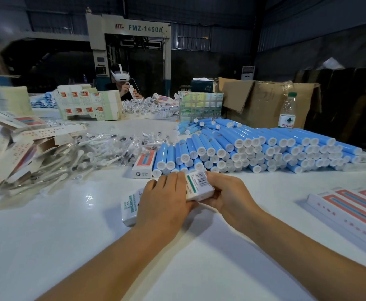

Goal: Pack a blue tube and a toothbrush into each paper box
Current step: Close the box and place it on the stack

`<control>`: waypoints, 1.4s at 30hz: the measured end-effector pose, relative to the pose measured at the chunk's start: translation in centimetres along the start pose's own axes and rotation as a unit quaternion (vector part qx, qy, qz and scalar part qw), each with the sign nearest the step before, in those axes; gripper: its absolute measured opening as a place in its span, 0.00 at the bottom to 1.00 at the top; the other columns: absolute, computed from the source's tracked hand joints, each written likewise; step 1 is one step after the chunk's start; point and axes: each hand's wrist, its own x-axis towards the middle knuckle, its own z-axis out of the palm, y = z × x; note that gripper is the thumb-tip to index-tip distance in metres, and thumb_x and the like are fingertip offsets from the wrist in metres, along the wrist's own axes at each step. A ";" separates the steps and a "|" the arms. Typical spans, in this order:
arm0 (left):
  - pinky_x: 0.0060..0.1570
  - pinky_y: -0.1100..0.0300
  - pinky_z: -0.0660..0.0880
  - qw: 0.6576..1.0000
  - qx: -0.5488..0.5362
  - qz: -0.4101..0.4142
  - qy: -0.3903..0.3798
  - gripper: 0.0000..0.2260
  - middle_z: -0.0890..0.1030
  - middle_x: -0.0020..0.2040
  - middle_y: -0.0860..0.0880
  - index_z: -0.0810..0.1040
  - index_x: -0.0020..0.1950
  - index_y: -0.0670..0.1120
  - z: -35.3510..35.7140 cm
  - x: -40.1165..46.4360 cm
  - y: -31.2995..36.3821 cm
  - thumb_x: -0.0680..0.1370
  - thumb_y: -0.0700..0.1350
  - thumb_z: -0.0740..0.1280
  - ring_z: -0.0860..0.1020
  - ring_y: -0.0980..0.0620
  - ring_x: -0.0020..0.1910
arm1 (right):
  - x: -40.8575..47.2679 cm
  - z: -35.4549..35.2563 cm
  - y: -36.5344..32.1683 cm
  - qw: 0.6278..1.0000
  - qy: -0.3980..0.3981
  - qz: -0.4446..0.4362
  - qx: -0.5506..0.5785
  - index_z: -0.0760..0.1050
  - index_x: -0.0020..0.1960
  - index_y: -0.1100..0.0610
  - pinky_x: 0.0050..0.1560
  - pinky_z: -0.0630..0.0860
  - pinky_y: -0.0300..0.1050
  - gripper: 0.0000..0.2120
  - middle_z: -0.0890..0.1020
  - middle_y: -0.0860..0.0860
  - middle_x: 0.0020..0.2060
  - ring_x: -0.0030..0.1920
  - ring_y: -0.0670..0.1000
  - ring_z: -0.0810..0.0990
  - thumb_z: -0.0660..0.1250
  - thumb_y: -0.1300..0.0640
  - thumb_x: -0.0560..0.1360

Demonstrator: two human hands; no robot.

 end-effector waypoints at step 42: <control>0.58 0.59 0.64 0.999 0.001 -0.028 0.018 0.32 0.67 0.68 0.50 0.56 0.74 0.47 0.2 0.9 -0.7 0.77 0.65 0.56 0.67 0.51 0.65 | 0.2 -0.5 1.2 0.914 0.112 -0.230 -0.315 0.76 0.40 0.55 0.34 0.72 0.31 0.05 0.81 0.47 0.38 0.38 0.44 0.78 0.70 0.57 0.74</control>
